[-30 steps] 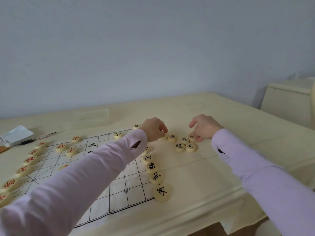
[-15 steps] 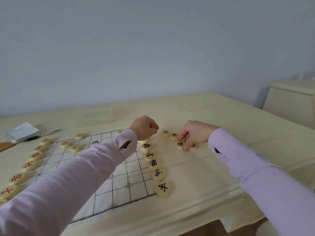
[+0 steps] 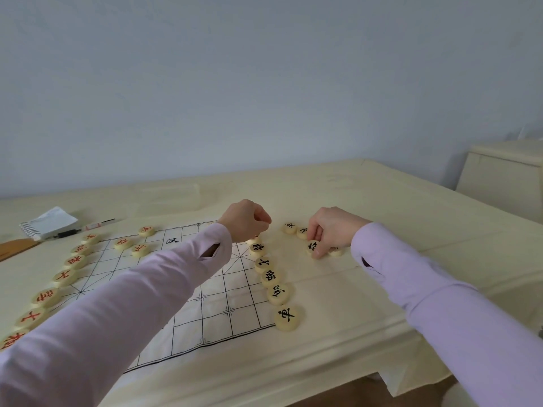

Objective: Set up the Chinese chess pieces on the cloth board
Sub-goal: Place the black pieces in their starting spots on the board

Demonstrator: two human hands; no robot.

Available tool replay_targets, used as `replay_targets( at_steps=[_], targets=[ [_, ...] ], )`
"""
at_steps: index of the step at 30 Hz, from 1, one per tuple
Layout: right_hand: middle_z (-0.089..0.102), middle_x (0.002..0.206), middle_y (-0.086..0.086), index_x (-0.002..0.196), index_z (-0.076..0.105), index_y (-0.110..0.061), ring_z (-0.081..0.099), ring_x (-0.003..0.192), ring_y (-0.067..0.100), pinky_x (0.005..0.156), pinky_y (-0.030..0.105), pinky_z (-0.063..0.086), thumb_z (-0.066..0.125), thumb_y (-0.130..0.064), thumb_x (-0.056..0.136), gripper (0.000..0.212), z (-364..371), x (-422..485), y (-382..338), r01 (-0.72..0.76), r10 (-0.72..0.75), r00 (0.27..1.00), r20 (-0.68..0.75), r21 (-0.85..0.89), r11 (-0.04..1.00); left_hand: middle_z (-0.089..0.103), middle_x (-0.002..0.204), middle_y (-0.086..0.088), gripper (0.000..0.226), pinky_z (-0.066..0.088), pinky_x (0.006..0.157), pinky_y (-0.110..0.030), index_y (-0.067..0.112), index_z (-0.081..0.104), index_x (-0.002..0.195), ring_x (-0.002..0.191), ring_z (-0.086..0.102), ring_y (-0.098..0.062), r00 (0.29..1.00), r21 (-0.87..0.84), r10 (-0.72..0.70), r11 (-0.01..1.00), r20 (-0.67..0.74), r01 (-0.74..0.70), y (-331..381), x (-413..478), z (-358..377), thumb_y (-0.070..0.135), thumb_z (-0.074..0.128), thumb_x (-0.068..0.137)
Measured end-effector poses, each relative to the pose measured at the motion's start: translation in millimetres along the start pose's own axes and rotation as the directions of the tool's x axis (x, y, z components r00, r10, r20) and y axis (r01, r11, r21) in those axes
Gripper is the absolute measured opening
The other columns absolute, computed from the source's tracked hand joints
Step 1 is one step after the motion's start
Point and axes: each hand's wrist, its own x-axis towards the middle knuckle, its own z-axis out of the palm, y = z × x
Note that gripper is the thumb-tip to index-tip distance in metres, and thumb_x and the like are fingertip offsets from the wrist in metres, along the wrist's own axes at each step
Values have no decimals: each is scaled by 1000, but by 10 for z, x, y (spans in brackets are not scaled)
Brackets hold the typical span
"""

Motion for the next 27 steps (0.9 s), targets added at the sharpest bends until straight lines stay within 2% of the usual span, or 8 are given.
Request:
replay_targets(
  at_steps=[4, 6, 8, 10, 12, 17, 22, 27],
  targets=[
    [59, 83, -1, 87, 63, -19, 57, 69, 17, 70, 26, 47, 79, -9, 68, 27, 23, -35, -31, 10, -9, 1000, -27, 41, 999, 70, 91, -6, 19, 51, 67, -21, 13, 69, 102, 58, 60, -7, 1000, -8, 21, 1000, -7, -21, 7, -64, -46, 11, 56, 88],
    [64, 76, 2, 82, 63, -16, 58, 58, 15, 73, 31, 52, 78, -9, 70, 21, -2, -28, -44, 16, 5, 995, -97, 209, 978, 67, 85, -2, 18, 48, 61, -14, 13, 68, 101, 57, 60, -6, 999, -24, 29, 999, -20, -30, 14, -102, -106, 10, 56, 89],
    [68, 75, 9, 88, 63, -9, 62, 59, 19, 75, 36, 56, 76, -6, 74, 19, -41, 0, -86, 41, 39, 988, -151, 491, 870, 64, 75, 1, 16, 48, 55, -9, 12, 68, 99, 57, 59, -6, 999, -58, 23, 998, -28, -25, 9, -136, -174, 10, 56, 89],
    [66, 74, 12, 98, 61, 0, 64, 62, 22, 71, 30, 57, 71, -2, 79, 22, -56, 25, -195, 71, 47, 987, -155, 673, 736, 65, 76, 0, 15, 54, 63, -16, 6, 68, 99, 62, 60, -11, 999, -122, 4, 992, -36, -8, -40, -172, -238, 10, 56, 89],
    [65, 75, 11, 107, 58, 7, 66, 63, 19, 67, 22, 57, 67, 1, 83, 26, -34, 32, -318, 67, 34, 993, -117, 760, 647, 67, 82, -7, 20, 57, 74, -28, 0, 69, 100, 67, 61, -16, 999, -226, -24, 974, -27, 17, -85, -192, -280, 14, 57, 91],
    [63, 81, 16, 110, 55, 17, 69, 53, 14, 60, 20, 58, 60, 6, 85, 28, 44, 41, -616, 32, -44, 999, -16, 911, 411, 66, 82, -8, 38, 56, 69, -22, -1, 67, 98, 68, 60, -15, 997, -454, -70, 888, 16, 70, -148, -384, -465, 34, 53, 94],
    [65, 86, 18, 110, 57, 15, 70, 57, 15, 60, 17, 57, 60, 3, 87, 26, 134, 37, -870, -5, -109, 993, 54, 912, 411, 65, 82, -7, 28, 53, 64, -15, -2, 67, 103, 68, 59, -10, 989, -492, -49, 863, 140, 112, -274, -564, -602, 21, 66, 86],
    [65, 88, 20, 112, 56, 16, 70, 58, 16, 59, 18, 57, 56, 0, 90, 27, 235, -49, -1012, -53, -150, 978, 142, 874, 484, 62, 77, -5, 14, 54, 62, -15, 3, 67, 98, 66, 58, -9, 974, -512, -70, 841, 216, 174, -391, -711, -614, 8, 67, 84]
  ],
)
